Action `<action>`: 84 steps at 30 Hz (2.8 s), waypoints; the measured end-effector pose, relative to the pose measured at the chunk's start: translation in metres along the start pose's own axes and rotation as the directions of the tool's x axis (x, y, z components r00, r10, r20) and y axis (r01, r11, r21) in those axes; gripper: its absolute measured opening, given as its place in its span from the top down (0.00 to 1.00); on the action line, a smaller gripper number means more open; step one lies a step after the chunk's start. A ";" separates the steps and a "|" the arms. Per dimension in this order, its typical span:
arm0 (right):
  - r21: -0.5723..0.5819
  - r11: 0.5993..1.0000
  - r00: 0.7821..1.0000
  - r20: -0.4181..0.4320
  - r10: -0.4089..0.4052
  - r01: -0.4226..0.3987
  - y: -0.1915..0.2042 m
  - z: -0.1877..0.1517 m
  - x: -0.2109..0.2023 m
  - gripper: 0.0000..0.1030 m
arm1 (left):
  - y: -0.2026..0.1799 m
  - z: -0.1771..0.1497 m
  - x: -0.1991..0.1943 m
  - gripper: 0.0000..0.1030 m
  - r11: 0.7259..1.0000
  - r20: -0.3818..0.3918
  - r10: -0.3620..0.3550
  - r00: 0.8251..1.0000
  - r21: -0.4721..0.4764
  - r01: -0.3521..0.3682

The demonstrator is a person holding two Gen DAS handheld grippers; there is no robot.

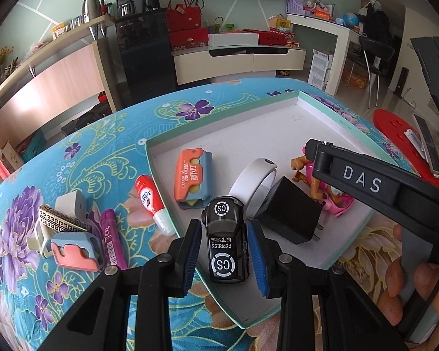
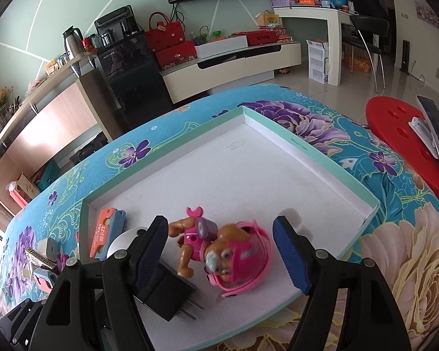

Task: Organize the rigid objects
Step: 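Open both grippers to drop car and dog figure into the tray, then move both open grippers back from the tray toward the item pile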

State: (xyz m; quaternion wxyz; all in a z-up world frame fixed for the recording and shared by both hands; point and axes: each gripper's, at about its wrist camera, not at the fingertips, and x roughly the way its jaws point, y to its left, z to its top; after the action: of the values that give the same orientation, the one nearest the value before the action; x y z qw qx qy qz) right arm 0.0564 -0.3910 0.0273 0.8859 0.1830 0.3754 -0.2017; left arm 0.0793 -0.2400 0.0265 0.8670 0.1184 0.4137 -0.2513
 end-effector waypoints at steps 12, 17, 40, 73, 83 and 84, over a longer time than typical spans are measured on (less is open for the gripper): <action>-0.021 0.999 0.999 -0.014 -0.042 0.042 0.006 0.002 -0.011 0.26 | 0.016 0.005 -0.016 0.45 0.999 0.038 0.015 0.999 -0.039 -0.013; -0.038 0.998 0.998 -0.038 -0.060 0.058 0.009 0.002 -0.015 0.26 | 0.037 0.007 -0.020 0.41 0.994 0.046 0.050 0.998 -0.097 -0.045; -0.153 0.988 0.998 -0.067 0.022 -0.032 0.068 -0.012 -0.019 0.10 | 0.150 -0.019 -0.017 0.00 0.882 -0.070 0.282 0.957 -0.374 -0.287; -0.400 0.873 0.959 -0.163 0.233 -0.280 0.196 -0.074 -0.014 0.10 | 0.262 -0.070 -0.070 0.00 0.682 -0.133 0.426 0.895 -0.603 -0.414; -0.432 0.848 0.950 -0.197 0.244 -0.307 0.223 -0.091 0.001 0.10 | 0.268 -0.079 -0.047 0.00 0.683 -0.184 0.376 0.908 -0.608 -0.406; -0.422 0.850 0.947 -0.196 0.253 -0.315 0.225 -0.091 0.002 0.10 | 0.269 -0.081 -0.045 0.00 0.681 -0.191 0.371 0.909 -0.610 -0.406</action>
State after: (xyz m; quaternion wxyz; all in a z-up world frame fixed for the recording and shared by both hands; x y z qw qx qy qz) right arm 0.1153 -0.1565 0.0054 0.8969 0.0406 0.4389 0.0361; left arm 0.1460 0.0360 0.0098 0.8772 -0.0909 0.4614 0.0966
